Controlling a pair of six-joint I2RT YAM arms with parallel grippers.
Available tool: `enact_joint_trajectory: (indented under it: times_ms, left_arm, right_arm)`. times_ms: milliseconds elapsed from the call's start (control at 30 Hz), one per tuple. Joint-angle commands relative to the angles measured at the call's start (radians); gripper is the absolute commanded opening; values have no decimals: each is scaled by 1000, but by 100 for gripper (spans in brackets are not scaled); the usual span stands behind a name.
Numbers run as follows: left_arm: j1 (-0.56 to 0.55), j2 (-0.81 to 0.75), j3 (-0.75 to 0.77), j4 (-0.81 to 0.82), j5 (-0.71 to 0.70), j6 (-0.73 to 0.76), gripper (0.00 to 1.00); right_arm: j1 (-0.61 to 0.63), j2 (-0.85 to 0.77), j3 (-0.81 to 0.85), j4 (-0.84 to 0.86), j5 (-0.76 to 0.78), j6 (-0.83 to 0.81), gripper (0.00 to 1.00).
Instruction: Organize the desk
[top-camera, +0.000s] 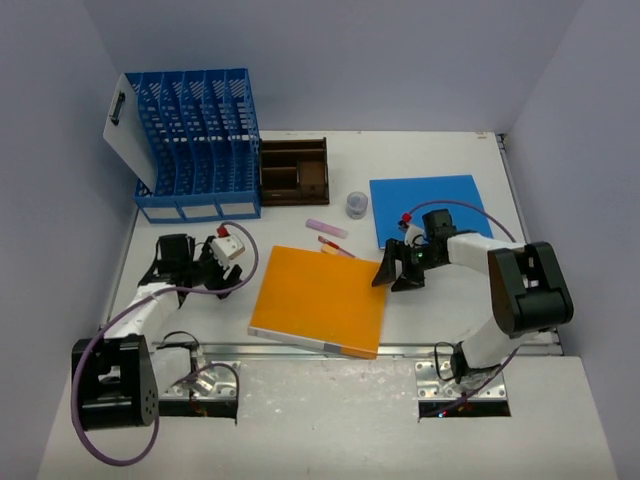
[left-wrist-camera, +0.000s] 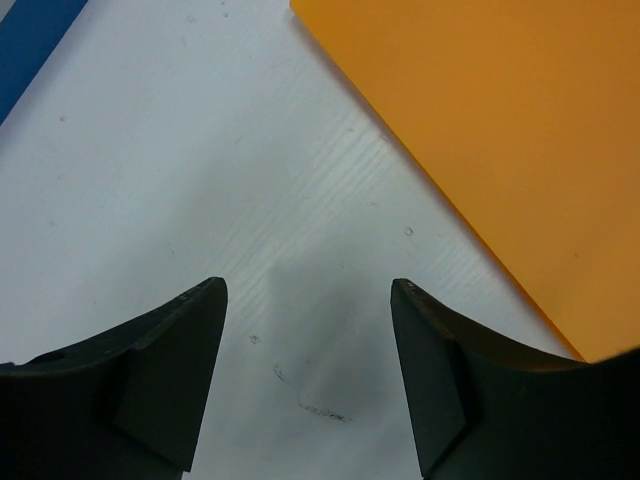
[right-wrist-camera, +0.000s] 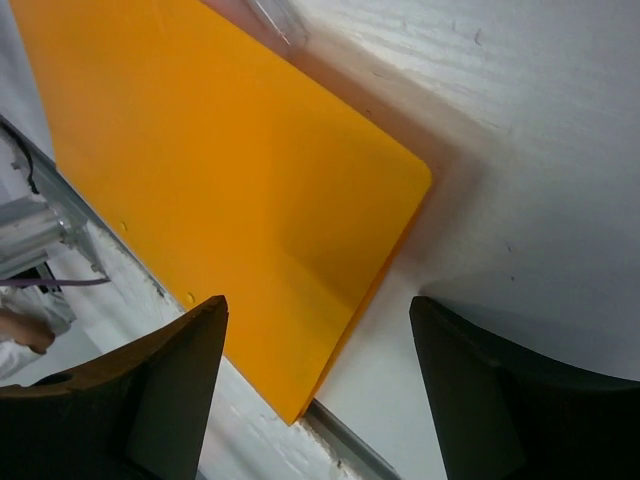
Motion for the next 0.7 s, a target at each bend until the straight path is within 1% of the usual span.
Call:
enact_joint_trajectory:
  times_ms: [0, 100, 133, 167, 233, 333, 467, 500, 567, 600, 667]
  left_arm:
    - [-51, 46, 60, 85, -29, 34, 64]
    - [-123, 92, 77, 75, -92, 35, 64]
    - [-169, 127, 93, 62, -112, 38, 63]
    - [-186, 144, 97, 62, -126, 34, 63]
    - [-238, 204, 119, 55, -181, 20, 62]
    - [-287, 281, 149, 56, -244, -6, 60]
    - [-325, 388, 197, 42, -321, -43, 58]
    - [-330, 431, 218, 33, -327, -48, 58]
    - [-339, 477, 241, 22, -348, -64, 57]
    - [-341, 485, 246, 18, -353, -66, 57]
    - [-352, 500, 251, 18, -367, -72, 57]
  right_arm:
    - [-2, 41, 17, 127, 5, 24, 77]
    - [-2, 84, 13, 176, -17, 50, 78]
    - [-1, 94, 10, 187, -23, 62, 79]
    - [-2, 102, 6, 200, -31, 68, 81]
    - [-2, 125, -3, 233, -43, 85, 82]
    - [-2, 153, -20, 269, -66, 101, 83]
    - [-7, 177, -43, 341, -117, 136, 78]
    - [-8, 184, -52, 361, -129, 154, 73]
    - [-14, 187, -72, 403, -164, 168, 68]
    - [-14, 187, -76, 412, -172, 168, 64]
    - [-16, 187, -90, 429, -201, 168, 60]
